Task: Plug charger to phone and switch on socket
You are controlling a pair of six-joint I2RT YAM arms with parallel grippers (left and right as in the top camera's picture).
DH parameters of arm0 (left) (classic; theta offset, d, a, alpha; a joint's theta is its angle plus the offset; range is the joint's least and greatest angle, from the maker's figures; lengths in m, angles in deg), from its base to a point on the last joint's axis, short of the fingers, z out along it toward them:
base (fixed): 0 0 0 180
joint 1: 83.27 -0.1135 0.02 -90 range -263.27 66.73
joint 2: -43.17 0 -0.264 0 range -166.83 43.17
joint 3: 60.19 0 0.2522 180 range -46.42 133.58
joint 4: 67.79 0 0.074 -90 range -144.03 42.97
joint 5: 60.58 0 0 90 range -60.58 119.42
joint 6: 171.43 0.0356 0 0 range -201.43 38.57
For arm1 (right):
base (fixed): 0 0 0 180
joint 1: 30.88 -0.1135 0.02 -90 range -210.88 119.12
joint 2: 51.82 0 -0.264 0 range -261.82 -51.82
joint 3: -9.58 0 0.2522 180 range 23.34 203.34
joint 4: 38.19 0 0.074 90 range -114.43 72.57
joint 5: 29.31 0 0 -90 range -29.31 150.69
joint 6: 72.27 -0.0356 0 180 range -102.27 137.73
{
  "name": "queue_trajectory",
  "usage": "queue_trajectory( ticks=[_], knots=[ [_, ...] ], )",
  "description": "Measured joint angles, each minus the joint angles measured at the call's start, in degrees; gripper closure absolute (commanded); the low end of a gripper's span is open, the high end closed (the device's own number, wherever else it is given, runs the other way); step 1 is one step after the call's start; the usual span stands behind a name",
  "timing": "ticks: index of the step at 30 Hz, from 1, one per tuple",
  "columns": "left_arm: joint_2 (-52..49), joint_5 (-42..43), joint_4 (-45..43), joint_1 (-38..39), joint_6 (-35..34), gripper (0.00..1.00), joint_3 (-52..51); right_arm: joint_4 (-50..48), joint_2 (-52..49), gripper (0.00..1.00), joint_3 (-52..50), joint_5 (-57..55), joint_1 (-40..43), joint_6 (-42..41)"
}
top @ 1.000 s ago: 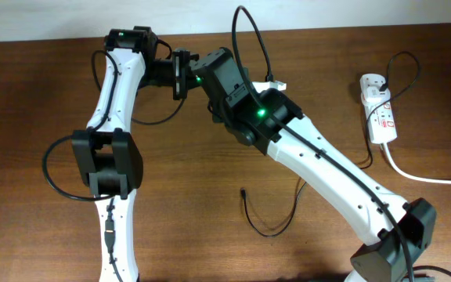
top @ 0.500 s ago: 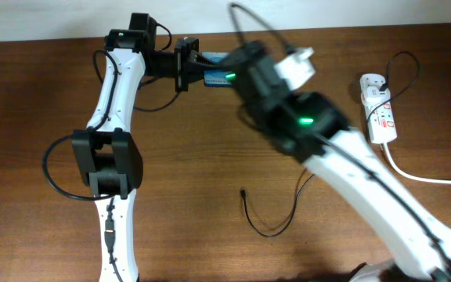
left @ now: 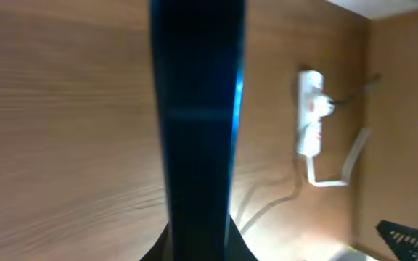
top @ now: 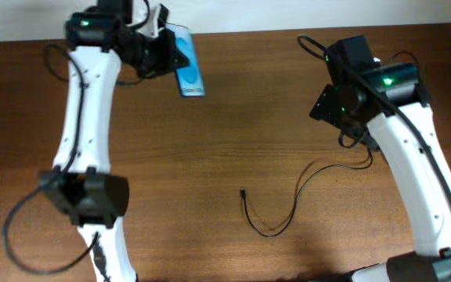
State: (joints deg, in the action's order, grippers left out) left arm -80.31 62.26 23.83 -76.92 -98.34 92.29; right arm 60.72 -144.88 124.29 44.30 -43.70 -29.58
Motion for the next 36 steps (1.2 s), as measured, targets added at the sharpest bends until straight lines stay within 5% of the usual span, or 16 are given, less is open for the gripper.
queue_trajectory(
  ticks=[7, 10, 19, 29, 32, 36],
  knots=[
    [2.5, -15.3, 3.4, 0.0, 0.3, 1.0, 0.4, -0.2, -0.6, 0.02, -2.9, 4.4, 0.0, 8.7],
    [2.5, -19.6, 3.5, 0.0, 0.4, 1.0, 0.3, -6.4, -1.2, 0.02, -10.7, 14.4, 0.0, 18.0],
    [2.5, -23.0, 0.5, 0.0, 0.5, 1.0, 0.3, -14.6, -1.3, 0.02, -20.1, 29.0, -3.6, 28.5],
    [2.5, -23.5, 0.3, 0.0, 0.5, 1.0, 0.3, -19.2, -1.3, 0.0, -20.5, 29.6, -9.7, 29.8],
    [2.5, -25.0, -0.8, 0.0, 0.5, 1.0, 0.3, -19.1, -1.3, 0.28, -24.0, 29.6, -9.7, 30.0],
    [2.5, -25.4, -0.8, 0.0, 0.5, 1.0, 0.3, -20.9, -1.3, 0.4, -30.1, 29.6, -9.7, 30.5]
  ],
)
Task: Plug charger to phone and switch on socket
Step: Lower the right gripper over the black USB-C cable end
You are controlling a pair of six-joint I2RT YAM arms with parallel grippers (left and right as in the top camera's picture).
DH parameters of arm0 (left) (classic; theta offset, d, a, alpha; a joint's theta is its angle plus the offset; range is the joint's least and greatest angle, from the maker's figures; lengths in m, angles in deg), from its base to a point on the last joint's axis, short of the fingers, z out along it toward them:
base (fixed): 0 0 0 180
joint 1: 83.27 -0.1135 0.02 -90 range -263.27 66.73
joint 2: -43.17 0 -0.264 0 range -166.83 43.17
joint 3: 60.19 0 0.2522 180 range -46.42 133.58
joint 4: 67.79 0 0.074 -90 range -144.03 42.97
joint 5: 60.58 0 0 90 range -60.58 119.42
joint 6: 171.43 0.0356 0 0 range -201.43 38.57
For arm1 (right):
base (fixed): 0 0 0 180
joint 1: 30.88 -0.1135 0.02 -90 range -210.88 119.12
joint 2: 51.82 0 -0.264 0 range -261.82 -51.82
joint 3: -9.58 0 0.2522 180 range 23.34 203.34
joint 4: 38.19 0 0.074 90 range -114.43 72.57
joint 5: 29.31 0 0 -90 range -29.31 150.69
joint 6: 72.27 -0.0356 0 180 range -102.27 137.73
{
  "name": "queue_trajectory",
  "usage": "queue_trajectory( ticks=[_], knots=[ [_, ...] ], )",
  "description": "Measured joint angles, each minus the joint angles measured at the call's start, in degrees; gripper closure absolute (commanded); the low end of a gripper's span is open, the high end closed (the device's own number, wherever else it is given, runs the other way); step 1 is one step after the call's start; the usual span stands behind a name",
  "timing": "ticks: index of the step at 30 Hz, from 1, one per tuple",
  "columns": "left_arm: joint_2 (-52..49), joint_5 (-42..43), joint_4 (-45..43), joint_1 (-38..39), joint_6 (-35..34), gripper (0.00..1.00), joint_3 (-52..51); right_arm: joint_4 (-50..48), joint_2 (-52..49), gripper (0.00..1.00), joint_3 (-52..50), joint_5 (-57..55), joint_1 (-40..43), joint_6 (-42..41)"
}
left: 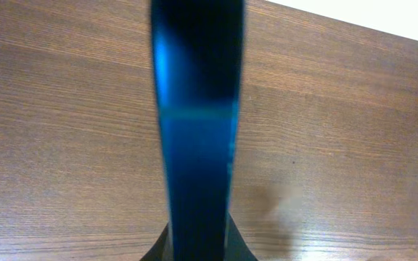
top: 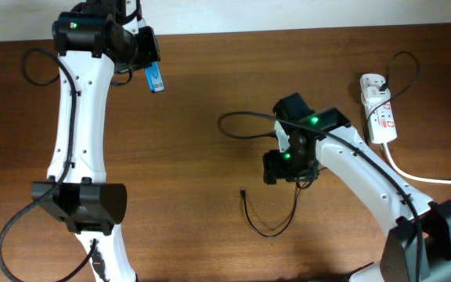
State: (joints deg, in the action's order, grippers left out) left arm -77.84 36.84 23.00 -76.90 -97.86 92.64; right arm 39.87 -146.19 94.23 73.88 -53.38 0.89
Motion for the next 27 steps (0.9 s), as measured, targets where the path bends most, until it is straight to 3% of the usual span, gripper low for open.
queue_trajectory(
  ticks=[4, 7, 15, 16, 17, 27],
  knots=[
    [-0.1, 0.0, -0.1, 0.0, 0.0, 1.0, 0.0, -7.0, 0.0, 0.45, -2.5, 4.7, -0.5, -0.1],
    [-0.2, 0.0, -0.1, 0.0, 0.0, 1.0, 0.0, -9.9, -5.9, 0.29, -2.5, 7.5, -5.5, -4.1],
    [-0.2, 0.0, 0.0, 0.0, 0.0, 1.0, 0.0, -14.8, -10.5, 0.25, -2.6, 8.2, -7.4, -13.0],
    [-0.2, 0.0, 0.0, 0.0, 0.0, 1.0, 0.0, -14.8, -10.5, 0.18, -2.6, 8.2, -7.4, -13.2],
    [-0.2, 0.0, 0.0, 0.0, 0.0, 1.0, 0.0, -14.8, -10.5, 0.03, -2.6, 8.2, -7.5, -13.3],
    [-0.2, 0.0, 0.0, 0.0, 0.0, 1.0, 0.0, -14.4, -10.5, 0.04, -2.6, 9.0, -7.6, -13.5]
  ],
)
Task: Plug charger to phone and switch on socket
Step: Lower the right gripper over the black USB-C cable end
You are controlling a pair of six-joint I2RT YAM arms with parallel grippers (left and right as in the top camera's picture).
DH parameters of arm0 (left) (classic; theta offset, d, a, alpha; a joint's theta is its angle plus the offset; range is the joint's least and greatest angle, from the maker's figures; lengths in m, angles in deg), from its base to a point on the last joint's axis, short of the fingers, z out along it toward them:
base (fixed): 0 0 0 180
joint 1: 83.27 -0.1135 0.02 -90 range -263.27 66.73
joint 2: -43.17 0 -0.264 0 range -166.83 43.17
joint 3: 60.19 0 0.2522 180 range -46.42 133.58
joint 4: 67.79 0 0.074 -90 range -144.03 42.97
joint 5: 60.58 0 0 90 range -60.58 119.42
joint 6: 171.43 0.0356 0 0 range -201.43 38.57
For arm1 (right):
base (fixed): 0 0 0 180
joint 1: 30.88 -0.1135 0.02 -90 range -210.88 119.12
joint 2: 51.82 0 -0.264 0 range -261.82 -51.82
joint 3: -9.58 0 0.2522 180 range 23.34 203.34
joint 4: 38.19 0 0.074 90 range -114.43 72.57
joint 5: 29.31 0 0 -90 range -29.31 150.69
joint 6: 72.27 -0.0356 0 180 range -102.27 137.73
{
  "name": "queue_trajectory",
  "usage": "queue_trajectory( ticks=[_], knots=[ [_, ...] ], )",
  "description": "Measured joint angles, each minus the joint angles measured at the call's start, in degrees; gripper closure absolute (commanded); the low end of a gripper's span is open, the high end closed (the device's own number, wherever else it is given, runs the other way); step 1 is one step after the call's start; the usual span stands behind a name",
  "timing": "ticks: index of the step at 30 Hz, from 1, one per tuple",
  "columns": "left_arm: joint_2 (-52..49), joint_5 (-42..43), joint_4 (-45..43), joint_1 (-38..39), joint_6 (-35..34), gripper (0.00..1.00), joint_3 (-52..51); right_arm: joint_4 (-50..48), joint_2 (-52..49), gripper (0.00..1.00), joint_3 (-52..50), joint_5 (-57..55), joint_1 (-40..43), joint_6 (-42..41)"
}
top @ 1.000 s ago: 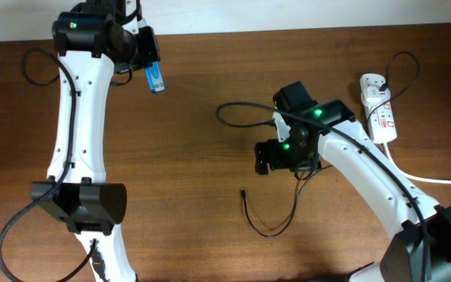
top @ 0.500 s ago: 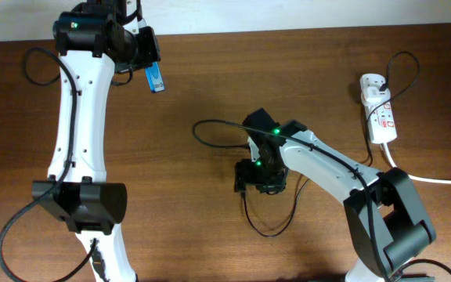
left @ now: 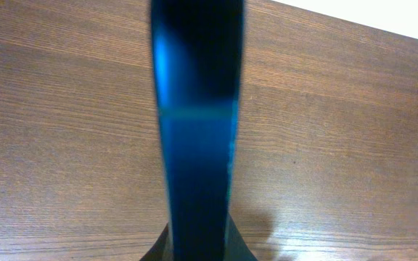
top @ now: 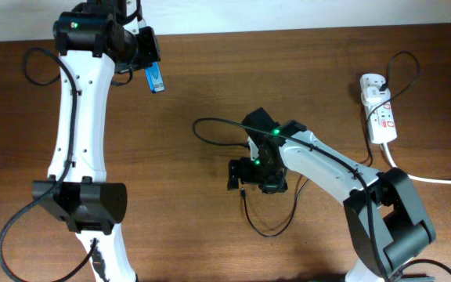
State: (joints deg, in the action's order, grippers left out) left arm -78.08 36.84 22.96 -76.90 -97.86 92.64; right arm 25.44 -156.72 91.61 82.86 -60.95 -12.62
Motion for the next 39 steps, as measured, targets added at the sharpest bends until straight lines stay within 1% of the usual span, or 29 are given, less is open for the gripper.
queue_trajectory(
  ticks=[10, 20, 22, 23, 25, 27, 28, 29, 30, 31, 32, 33, 34, 35, 36, 37, 39],
  knots=[
    [0.0, 0.0, 0.2, 0.0, 0.0, 1.0, 0.0, -0.2, 0.0, 0.03, 0.0, 0.0, 0.0, 0.1],
    [0.0, 0.0, 0.3, 0.0, 0.0, 1.0, 0.0, 0.8, 0.0, 0.05, 0.0, 0.0, 0.0, 0.1],
    [0.0, 0.0, 0.4, 0.0, 0.0, 1.0, 0.0, 0.8, 0.0, 0.11, 0.0, 0.3, -0.4, 0.1],
    [0.0, 0.0, 0.4, 0.0, 0.0, 1.0, 0.0, 0.8, 0.0, 0.2, 0.0, 0.5, -1.3, 0.1],
    [0.0, 0.0, 0.4, 0.0, 0.0, 1.0, 0.0, 0.8, 0.0, 0.21, 0.0, 0.5, -2.5, -0.1],
    [0.0, 0.0, 0.4, 0.0, 0.0, 1.0, 0.0, 0.8, 0.0, 0.19, 0.0, -0.1, -2.7, -0.5],
    [0.0, 0.0, 0.4, 0.0, 0.0, 1.0, 0.0, 0.8, 0.0, 0.0, 0.0, -0.7, -2.7, -1.4],
    [0.0, 0.0, 0.4, 0.0, 0.0, 1.0, 0.0, 0.8, 0.0, 0.01, -0.1, -1.4, -2.7, -2.3],
    [0.0, 0.0, 0.4, 0.0, 0.0, 1.0, 0.0, 0.7, 0.0, 0.2, -0.3, -1.8, -2.7, -3.0],
    [0.0, 0.0, 0.4, 0.0, 0.0, 1.0, 0.0, 0.7, 0.0, 0.34, -0.7, -2.0, -2.7, -3.3],
    [0.0, 0.0, 0.4, 0.0, 0.0, 1.0, 0.0, 0.7, -0.1, 0.36, -1.0, -2.3, -2.7, -3.8],
    [0.0, 0.0, 0.4, 0.0, 0.0, 1.0, 0.0, 0.6, -0.1, 0.42, -1.2, -2.4, -2.7, -3.9],
    [0.0, 0.0, 0.4, 0.0, 0.0, 1.0, 0.0, -0.1, -0.1, 0.43, -2.0, -2.5, -2.7, -4.0],
    [0.0, 0.0, 0.4, 0.0, 0.0, 1.0, 0.0, -0.7, -0.1, 0.23, -3.1, -2.6, -2.7, -4.2],
    [0.0, 0.0, 0.4, 0.0, 0.0, 1.0, 0.0, -1.3, -0.1, 0.07, -4.0, -2.6, -2.7, -4.4],
    [0.0, 0.0, 0.5, 0.0, 0.0, 1.0, 0.0, -2.1, -0.1, 0.02, -4.4, -2.6, -2.7, -4.2],
    [0.0, 0.0, 0.6, 0.0, 0.0, 1.0, 0.0, -2.1, -0.2, 0.02, -4.6, -2.6, -2.7, -4.1]
  ],
)
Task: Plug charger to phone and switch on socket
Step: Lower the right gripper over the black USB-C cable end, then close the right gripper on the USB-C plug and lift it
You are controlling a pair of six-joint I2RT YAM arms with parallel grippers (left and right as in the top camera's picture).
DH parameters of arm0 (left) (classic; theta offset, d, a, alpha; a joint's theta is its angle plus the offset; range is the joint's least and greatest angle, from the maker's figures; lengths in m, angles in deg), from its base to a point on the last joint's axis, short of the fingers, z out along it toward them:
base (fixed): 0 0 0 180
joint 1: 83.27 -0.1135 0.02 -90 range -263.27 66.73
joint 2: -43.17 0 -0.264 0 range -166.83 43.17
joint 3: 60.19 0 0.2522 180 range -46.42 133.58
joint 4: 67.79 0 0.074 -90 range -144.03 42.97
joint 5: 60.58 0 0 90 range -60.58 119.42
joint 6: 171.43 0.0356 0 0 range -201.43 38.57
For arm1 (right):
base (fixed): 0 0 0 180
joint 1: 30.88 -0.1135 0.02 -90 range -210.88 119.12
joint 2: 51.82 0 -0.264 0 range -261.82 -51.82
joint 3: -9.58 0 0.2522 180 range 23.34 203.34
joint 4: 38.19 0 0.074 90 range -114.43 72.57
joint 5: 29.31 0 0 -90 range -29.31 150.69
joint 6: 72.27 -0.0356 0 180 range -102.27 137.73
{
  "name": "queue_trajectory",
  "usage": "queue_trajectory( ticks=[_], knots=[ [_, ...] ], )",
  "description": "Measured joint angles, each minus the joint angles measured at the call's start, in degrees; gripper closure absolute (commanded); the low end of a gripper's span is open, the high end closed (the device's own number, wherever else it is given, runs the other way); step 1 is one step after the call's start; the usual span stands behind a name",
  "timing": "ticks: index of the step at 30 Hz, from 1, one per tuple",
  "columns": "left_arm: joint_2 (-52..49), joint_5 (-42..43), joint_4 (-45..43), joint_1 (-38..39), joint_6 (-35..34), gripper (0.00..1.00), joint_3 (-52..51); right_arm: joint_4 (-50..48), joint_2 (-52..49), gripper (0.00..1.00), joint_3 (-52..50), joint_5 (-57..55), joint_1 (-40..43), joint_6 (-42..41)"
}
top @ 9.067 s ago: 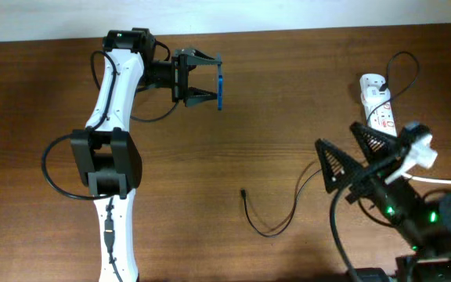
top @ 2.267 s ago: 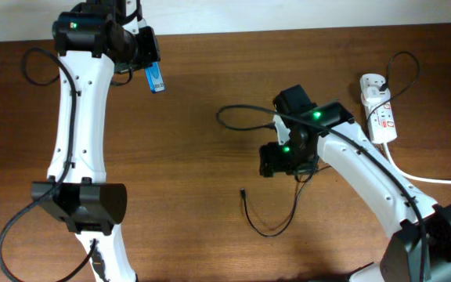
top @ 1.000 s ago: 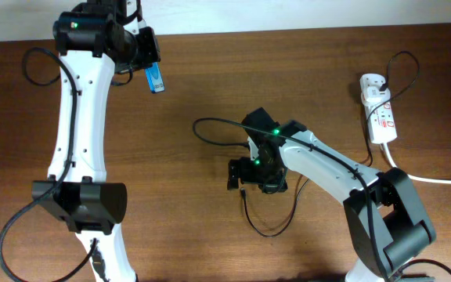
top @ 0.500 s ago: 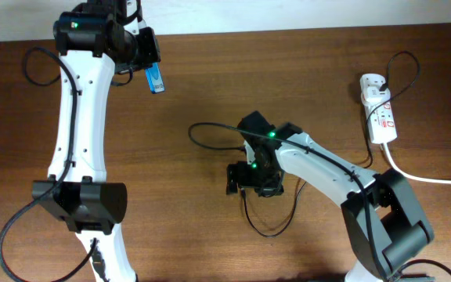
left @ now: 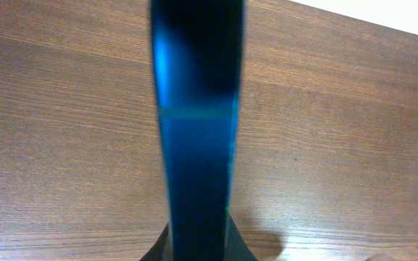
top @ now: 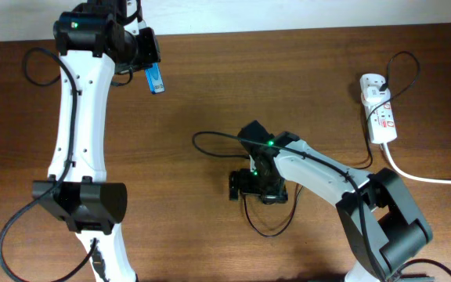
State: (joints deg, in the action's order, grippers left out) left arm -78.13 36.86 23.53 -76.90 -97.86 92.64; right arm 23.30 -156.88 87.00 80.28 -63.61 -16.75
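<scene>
My left gripper (top: 142, 53) is shut on the blue phone (top: 156, 77), held up over the table's far left. The left wrist view shows the phone (left: 197, 130) as a dark blue bar rising from between the fingers (left: 158, 252). The thin black charger cable (top: 271, 230) lies in a loop at the front middle. My right gripper (top: 236, 186) sits low over the cable's free plug end, its jaws apart, and the plug itself is hidden under it. The white power strip (top: 378, 117) lies at the far right with the charger plugged in.
A white lead (top: 429, 178) runs from the power strip off the right edge. The right arm's own black cable (top: 210, 139) loops over the table middle. The wooden table (top: 210, 102) ends at a white wall along the back.
My right gripper has moved a little toward the front, down onto the cable's plug end. The left gripper holds the phone where it was.
First my left gripper held the phone flat-on at the far left while the right arm was drawn back at the right. Then the phone was turned edge-on and the right gripper was near the cable. It then stood beside the plug end and is now over it.
</scene>
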Motion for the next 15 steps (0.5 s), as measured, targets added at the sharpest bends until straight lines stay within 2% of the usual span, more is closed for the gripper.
queue_trajectory(
  ticks=[3, 6, 12, 14, 15],
  knots=[
    [0.0, 0.0, 0.0, 0.0, 0.0, 1.0, 0.0, 0.0, 0.0, 0.0, 0.0, 0.0, 0.0, 0.0],
    [0.0, 0.0, 0.3, 0.0, 0.0, 1.0, 0.0, -1.0, 0.0, 0.14, -0.1, 0.0, -1.1, 0.1],
    [0.0, 0.0, 0.3, 0.0, 0.0, 1.0, 0.0, -1.7, 0.0, 0.16, -0.1, 0.2, -2.2, 0.0],
    [0.0, 0.0, 0.5, 0.0, 0.0, 1.0, 0.0, -1.8, 0.0, 0.26, -0.1, 0.0, -2.2, 0.0],
    [0.0, 0.0, 0.6, 0.0, 0.0, 1.0, 0.0, -1.8, 0.0, 0.34, -0.1, -0.1, -2.2, 0.0]
  ],
)
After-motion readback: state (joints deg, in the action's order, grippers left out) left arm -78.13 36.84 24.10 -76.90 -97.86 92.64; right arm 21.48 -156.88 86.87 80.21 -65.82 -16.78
